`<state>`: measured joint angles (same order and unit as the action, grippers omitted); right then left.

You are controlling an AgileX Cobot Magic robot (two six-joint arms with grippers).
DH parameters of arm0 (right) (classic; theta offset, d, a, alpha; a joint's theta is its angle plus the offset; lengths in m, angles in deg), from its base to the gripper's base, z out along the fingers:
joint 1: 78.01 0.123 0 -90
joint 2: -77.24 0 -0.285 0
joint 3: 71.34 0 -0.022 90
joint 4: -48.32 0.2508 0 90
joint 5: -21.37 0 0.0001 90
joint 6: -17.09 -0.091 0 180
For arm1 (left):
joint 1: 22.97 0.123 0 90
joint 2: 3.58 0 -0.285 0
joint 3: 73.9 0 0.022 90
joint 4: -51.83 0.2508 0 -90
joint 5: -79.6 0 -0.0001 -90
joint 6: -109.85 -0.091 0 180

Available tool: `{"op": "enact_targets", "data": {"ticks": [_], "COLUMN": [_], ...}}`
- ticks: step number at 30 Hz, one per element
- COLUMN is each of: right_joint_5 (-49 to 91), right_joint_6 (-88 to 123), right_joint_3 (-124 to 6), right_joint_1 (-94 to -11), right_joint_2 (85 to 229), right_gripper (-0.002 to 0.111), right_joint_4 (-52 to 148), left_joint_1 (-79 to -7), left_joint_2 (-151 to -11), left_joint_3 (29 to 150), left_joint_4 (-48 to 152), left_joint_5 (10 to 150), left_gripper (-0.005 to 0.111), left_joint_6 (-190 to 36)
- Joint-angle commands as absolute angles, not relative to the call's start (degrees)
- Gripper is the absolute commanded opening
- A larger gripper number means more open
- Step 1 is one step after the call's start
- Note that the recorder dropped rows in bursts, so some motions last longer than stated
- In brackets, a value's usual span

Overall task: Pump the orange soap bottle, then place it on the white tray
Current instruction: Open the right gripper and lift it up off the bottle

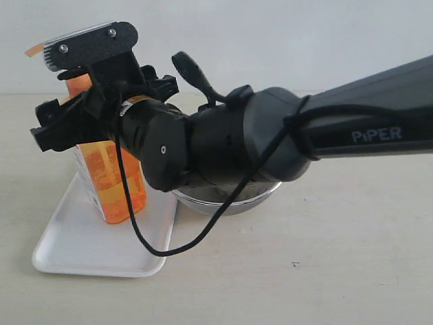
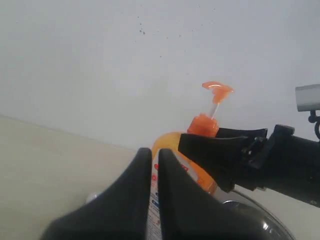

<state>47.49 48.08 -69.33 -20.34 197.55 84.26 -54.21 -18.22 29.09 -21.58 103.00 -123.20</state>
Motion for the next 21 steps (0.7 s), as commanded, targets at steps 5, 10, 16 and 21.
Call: {"op": "enact_targets", "data": {"ticks": [5,10,16,21], "right_joint_5": [38.0,31.1,24.4,16.5], "right_joint_6": [58.1,60.2,60.5,61.3], "right_joint_3": [-69.6,-69.6,-69.5,-69.5], "right_joint_1": [-20.4,-20.4,-20.4,-20.6], "right_joint_2": [190.7,188.8,185.0,181.1], "right_gripper": [0.070,0.041,0.033,0.027], "right_joint_4": [94.5,94.6,94.6,94.2], "left_joint_1": [-54.0,-54.0,-54.0,-54.0], "left_joint_2": [-18.1,-18.1,-18.1,-18.1], "left_joint_3": [28.9,28.9,28.9,28.9], "left_joint_4": [-21.6,-21.6,-21.6,-21.6], "left_joint_5": [102.2,102.1,102.1,102.1], "left_gripper": [0.005,0.005,0.005,0.005], "left_joint_6": [-123.1,-123.6,-123.6,-123.6]}}
